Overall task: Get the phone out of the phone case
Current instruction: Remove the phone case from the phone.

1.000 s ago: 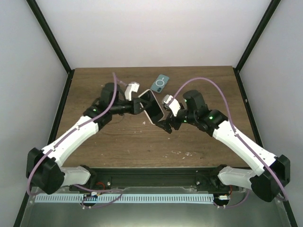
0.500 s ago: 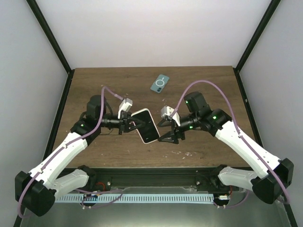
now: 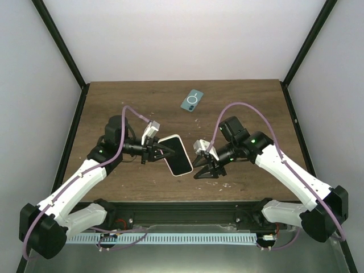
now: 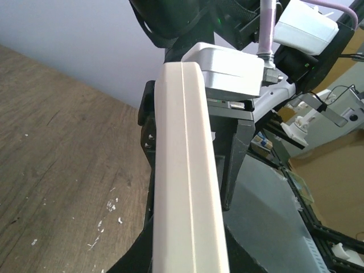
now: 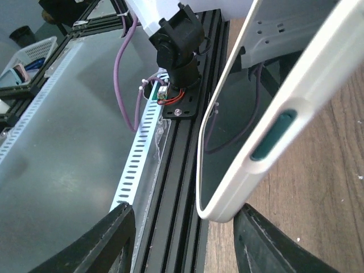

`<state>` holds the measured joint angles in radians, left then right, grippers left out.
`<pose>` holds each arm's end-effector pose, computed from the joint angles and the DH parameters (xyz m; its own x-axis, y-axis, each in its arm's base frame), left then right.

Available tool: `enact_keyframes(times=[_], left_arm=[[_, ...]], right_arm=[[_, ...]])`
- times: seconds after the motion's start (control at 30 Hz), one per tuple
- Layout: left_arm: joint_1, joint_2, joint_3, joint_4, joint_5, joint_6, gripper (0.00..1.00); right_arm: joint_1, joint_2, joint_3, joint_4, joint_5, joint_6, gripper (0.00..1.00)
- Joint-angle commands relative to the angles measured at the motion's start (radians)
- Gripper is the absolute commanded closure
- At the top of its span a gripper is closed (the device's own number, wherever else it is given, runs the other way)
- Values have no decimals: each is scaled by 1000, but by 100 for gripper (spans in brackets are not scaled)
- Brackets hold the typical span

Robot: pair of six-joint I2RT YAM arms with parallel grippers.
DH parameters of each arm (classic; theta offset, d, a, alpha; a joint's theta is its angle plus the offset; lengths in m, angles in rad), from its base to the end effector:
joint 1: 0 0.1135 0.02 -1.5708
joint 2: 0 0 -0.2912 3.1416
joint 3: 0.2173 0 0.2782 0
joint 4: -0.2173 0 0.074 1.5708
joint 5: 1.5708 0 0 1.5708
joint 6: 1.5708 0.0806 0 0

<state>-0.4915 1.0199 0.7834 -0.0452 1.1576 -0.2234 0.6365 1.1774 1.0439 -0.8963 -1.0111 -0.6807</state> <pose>0.1837 -0.1821 0.3267 -0.4528 0.1415 -0.8803 0.8868 -0.0306 -0.4611 0.1570 0.2010 0.3056 -0.1162 -0.5014 -0.8574 -0.9518 -0.1904 0.2404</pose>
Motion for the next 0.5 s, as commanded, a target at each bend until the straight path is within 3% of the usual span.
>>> enact_keyframes(times=[0.0, 0.33, 0.47], left_arm=[[2, 30, 11, 68, 68, 18, 100], [-2, 40, 6, 62, 82, 36, 100], [-8, 39, 4, 57, 83, 39, 100]], right_arm=[[3, -39, -10, -23, -14, -76, 52], [14, -9, 1, -33, -44, -91, 66], [14, -4, 5, -22, -40, -75, 66]])
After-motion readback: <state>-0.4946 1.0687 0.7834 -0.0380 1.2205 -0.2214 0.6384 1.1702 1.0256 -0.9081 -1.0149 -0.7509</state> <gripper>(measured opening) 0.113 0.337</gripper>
